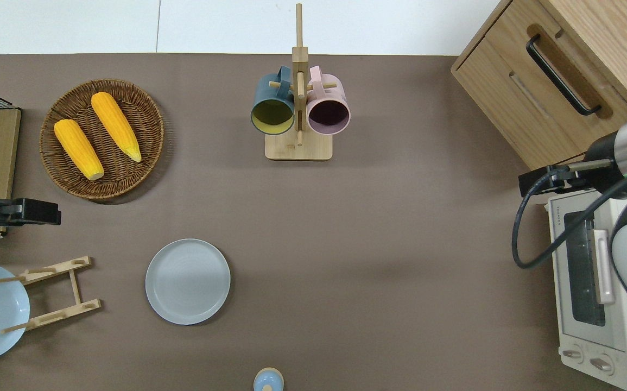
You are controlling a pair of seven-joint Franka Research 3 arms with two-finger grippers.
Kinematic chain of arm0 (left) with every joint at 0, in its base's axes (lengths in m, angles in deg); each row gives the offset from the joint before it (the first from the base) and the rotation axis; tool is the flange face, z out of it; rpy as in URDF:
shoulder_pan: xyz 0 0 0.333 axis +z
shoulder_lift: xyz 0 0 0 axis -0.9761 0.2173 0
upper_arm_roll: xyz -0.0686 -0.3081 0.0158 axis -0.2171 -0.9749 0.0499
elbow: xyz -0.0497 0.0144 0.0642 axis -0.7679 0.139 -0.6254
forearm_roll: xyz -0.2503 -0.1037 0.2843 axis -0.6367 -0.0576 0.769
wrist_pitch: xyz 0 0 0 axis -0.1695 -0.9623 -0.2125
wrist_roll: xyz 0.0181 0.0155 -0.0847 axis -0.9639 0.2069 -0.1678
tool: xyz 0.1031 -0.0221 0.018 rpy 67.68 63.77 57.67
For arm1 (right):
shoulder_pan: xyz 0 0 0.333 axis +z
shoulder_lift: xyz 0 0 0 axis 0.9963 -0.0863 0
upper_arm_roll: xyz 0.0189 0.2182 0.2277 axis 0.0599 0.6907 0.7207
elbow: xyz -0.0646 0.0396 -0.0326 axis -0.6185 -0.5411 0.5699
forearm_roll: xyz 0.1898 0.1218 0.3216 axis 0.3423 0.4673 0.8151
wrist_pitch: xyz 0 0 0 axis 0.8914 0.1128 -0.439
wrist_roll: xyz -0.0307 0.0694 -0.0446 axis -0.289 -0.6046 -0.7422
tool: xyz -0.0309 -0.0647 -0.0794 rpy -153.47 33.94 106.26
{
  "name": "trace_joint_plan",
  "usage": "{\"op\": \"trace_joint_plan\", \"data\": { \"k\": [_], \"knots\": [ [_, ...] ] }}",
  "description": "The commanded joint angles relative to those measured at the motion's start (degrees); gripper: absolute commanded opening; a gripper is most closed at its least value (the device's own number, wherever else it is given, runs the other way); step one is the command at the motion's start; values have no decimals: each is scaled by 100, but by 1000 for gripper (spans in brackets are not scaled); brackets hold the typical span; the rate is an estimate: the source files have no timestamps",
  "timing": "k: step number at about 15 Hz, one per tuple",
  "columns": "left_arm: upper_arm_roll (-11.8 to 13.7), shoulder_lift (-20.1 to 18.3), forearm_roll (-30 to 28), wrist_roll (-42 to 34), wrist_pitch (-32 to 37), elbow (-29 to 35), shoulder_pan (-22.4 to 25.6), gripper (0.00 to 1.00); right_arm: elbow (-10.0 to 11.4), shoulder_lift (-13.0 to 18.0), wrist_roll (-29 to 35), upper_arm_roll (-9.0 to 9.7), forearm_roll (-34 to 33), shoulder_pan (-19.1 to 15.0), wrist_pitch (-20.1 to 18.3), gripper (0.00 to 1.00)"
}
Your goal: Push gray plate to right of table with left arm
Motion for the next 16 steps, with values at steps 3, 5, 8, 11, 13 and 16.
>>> {"op": "trace_joint_plan", "data": {
  "k": [3,5,8,11,13,16],
  "knots": [
    [-47,-55,-14,23,22,-43,8,991,-8,33,18,-1,40,-4,-59,983],
    [-47,-64,-14,40,31,-43,9,991,-8,33,18,-1,40,-4,-59,983],
    [-73,-64,-22,102,57,-34,-44,991,-8,33,18,-1,40,-4,-59,983],
    [-143,-116,-22,102,154,27,-70,991,-8,33,18,-1,40,-4,-59,983],
    [-240,-152,-22,128,172,80,-62,993,-8,33,18,-1,40,-4,-59,983],
    [-267,-335,-31,207,225,351,-71,993,-8,33,27,-1,40,-4,-59,983]
  ]
}}
